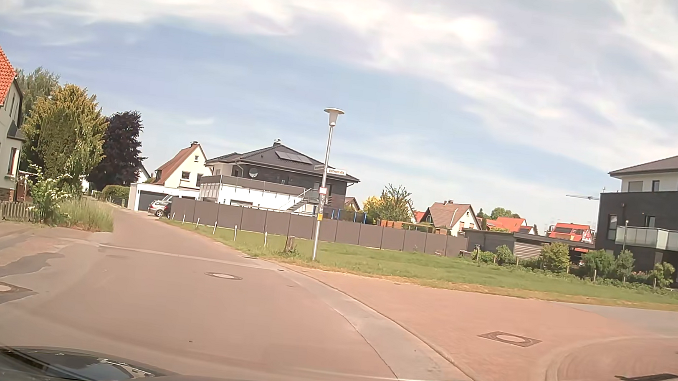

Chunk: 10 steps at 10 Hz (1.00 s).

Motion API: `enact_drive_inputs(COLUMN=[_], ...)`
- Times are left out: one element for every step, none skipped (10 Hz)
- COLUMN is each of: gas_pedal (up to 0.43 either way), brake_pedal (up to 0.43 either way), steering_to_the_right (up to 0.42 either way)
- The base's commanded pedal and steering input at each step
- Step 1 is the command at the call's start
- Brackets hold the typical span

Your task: Follow the waypoints while adhering to traffic rules and regulations

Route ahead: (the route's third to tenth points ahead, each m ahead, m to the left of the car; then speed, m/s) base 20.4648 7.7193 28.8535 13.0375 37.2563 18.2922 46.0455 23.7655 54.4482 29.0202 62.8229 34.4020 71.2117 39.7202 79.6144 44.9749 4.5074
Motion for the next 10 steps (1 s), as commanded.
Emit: enact_drive_inputs(gas_pedal=[0.000, 0.000, 0.000, 0.000, 0.000, 0.000, 0.169, 0.209, 0.209, 0.220], brake_pedal=[0.244, 0.232, 0.079, 0.000, 0.000, 0.000, 0.000, 0.000, 0.000, 0.000], steering_to_the_right=[-0.074, -0.082, -0.088, -0.095, -0.105, -0.114, -0.123, -0.126, -0.134, -0.149])
